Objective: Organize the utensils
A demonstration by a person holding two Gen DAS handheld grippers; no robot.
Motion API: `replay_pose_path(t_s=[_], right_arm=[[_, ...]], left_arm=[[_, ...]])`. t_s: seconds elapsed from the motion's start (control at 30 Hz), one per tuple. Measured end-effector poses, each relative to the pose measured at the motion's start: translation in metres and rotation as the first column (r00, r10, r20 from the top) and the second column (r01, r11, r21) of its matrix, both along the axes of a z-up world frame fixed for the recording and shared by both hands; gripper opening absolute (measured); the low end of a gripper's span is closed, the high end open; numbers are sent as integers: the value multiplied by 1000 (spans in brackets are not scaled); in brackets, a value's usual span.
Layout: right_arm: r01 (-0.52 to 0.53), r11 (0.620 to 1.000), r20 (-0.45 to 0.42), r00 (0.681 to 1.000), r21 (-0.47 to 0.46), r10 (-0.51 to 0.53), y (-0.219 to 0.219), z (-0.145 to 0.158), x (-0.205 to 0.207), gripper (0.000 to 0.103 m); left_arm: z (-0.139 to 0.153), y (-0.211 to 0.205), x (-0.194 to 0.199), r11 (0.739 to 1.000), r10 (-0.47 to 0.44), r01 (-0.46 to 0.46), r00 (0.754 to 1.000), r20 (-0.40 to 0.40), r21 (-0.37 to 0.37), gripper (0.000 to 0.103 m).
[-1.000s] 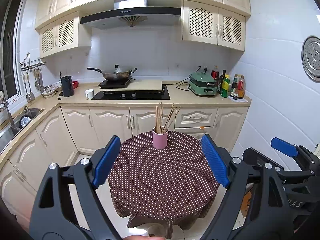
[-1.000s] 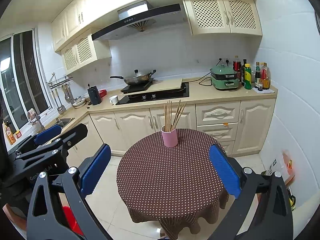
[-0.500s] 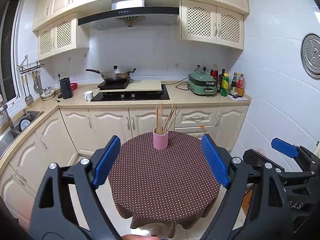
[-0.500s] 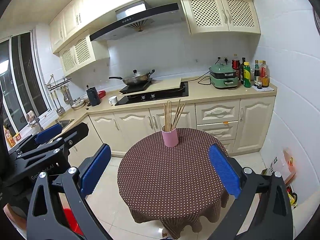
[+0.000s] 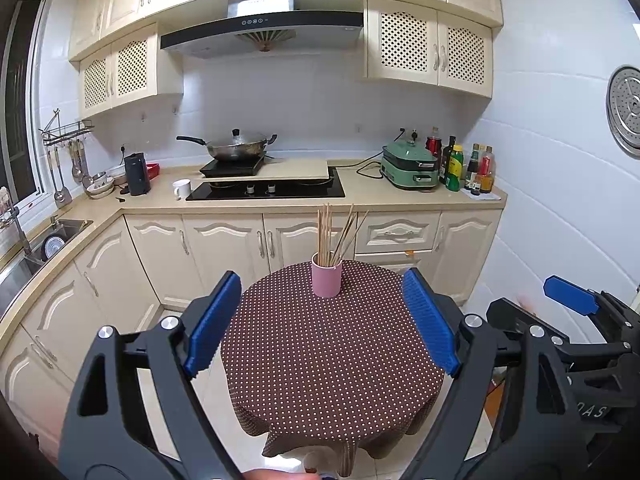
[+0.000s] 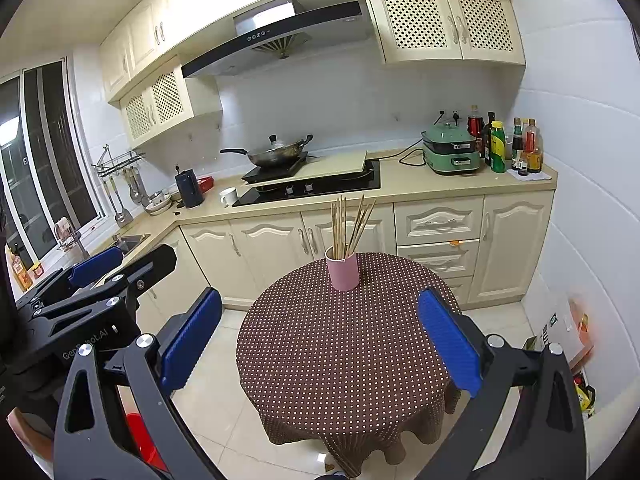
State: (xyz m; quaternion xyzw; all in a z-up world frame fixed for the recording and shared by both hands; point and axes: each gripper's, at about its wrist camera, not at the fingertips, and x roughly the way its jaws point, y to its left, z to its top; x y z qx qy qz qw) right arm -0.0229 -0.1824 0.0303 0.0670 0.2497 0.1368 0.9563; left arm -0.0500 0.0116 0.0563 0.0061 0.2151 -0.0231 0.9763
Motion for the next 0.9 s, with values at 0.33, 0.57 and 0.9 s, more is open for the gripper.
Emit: replay_pose_path(t_s=[0.33,0.57,0.9], right_arm=[[-21,1000,-9,1000,21,21,-2,0,6,95],[-30,999,-19,999,39,31,-5,-2,7,95],[-34,999,-33,999,41,35,-8,-3,12,95]], left_arm=[[2,0,2,1000,9,-9,1000,2,1,82],[1,-1,-1,1000,12,-13,1000,2,5,82],[-1,-4,1,1000,10,-10,1000,-10,2,82]])
